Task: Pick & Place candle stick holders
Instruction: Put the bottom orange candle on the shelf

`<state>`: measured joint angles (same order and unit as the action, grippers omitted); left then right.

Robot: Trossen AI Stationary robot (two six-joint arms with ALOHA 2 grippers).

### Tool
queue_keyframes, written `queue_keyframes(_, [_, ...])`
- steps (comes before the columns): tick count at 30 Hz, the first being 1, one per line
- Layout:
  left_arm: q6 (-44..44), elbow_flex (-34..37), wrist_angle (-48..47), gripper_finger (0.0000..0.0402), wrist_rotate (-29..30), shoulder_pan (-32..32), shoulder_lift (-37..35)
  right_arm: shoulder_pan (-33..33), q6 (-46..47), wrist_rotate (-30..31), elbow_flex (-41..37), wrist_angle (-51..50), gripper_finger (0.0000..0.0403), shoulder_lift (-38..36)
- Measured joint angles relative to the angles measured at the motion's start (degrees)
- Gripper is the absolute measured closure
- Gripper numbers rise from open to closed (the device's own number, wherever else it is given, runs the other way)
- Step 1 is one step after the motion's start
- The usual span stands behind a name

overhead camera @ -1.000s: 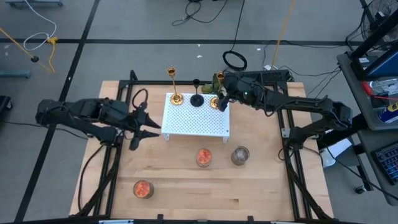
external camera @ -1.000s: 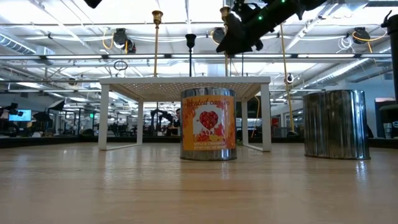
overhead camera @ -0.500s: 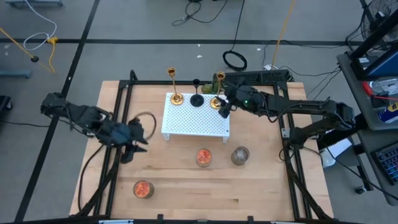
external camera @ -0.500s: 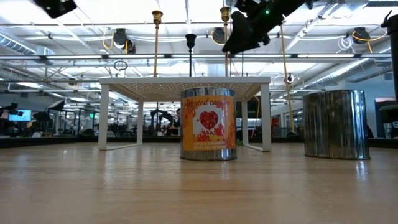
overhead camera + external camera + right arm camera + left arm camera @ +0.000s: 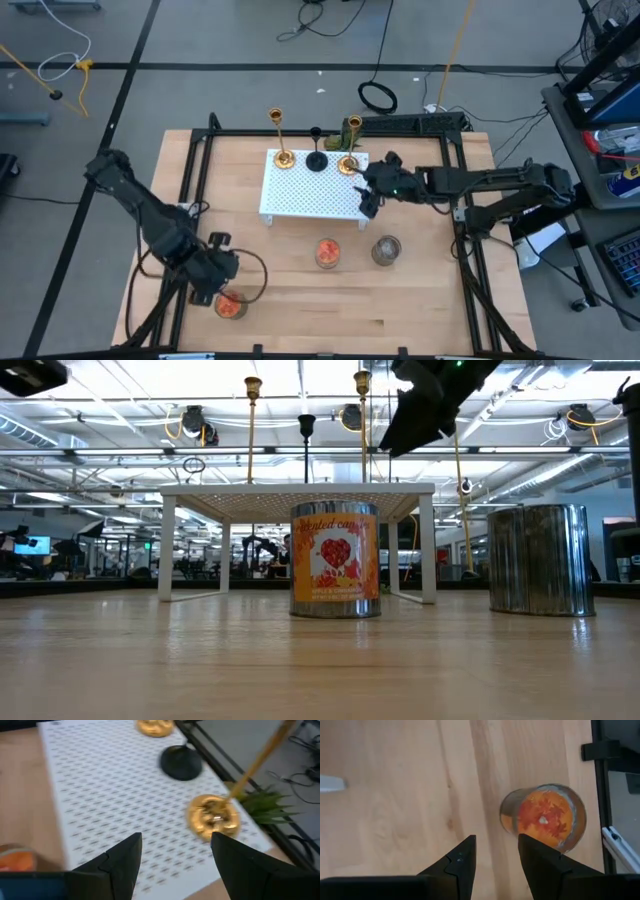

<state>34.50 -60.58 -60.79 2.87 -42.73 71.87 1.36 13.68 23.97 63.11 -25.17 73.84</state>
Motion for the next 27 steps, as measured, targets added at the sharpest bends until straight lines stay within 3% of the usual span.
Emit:
queue_keyframes(16, [12.0, 0.0, 5.4, 0.025, 0.7, -5.3, 13.1, -11.1, 3.9, 0.0, 0.0, 5.4, 0.0165, 0.1])
queue_keyframes(27, [17.0, 0.0, 5.3, 0.025, 0.6, -5.3, 14.7, -12.7, 2.9, 0.0, 0.0, 7.4, 0.0165, 0.1])
